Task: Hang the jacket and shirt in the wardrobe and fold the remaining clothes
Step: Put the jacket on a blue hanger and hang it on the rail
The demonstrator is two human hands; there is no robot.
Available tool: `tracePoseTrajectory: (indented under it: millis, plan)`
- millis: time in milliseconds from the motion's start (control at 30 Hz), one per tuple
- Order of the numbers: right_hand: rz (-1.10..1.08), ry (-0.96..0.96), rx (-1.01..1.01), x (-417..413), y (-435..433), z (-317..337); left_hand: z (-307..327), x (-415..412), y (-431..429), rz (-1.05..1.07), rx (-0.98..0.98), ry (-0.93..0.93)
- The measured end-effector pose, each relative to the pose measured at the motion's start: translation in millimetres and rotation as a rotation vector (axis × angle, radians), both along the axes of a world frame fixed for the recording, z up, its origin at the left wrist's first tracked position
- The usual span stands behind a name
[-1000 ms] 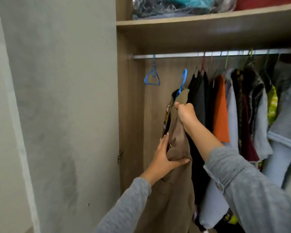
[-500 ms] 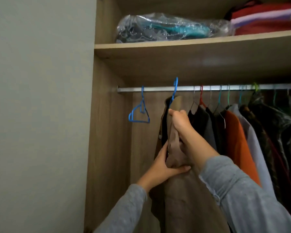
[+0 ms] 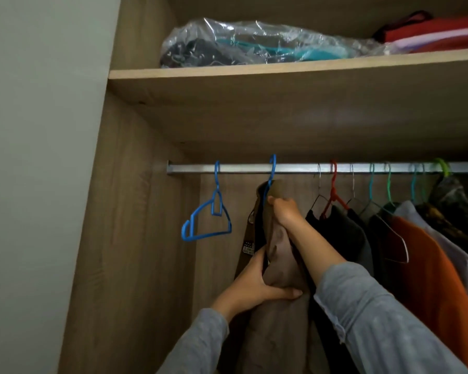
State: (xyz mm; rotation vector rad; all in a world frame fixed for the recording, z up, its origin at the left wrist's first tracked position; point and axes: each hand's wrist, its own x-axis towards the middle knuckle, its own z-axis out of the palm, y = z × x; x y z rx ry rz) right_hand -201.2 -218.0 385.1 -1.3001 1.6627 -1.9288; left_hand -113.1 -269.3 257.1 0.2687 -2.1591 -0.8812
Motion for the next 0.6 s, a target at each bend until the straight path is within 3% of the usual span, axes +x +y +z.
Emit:
tracePoseTrajectory:
  millis: [133, 233, 367, 433, 533, 600]
  plan:
    - [-0.029, -0.025, -0.004, -3.4, -14.3, -12.0, -13.5, -1.7, -12.3, 0.014, 0.0, -0.015]
    - [-0.114, 0.073, 0.016, -2.2, -17.4, -11.9, -22.2, 3.5, -11.1, 0.005, 0.062, 0.011]
    - [-0.447, 0.434, 0.142, 6.8, -16.2, -11.2, -26.1, 21.6, -11.0, 0.013, 0.162, -0.074]
    - [-0.563, 0.666, -0.021, 13.7, -7.3, -8.8, -20.9, 39.3, -14.0, 0.001, 0.221, -0.127]
    - [-0.357, 0.681, -0.329, 32.5, 4.3, 4.8, -18.3, 71.9, -34.4, 0.004, 0.336, -0.09]
    - [-0.193, 0.595, -0.279, 45.8, 2.9, 18.6, -19.4, 86.2, -53.0, -0.051, 0.529, 0.124]
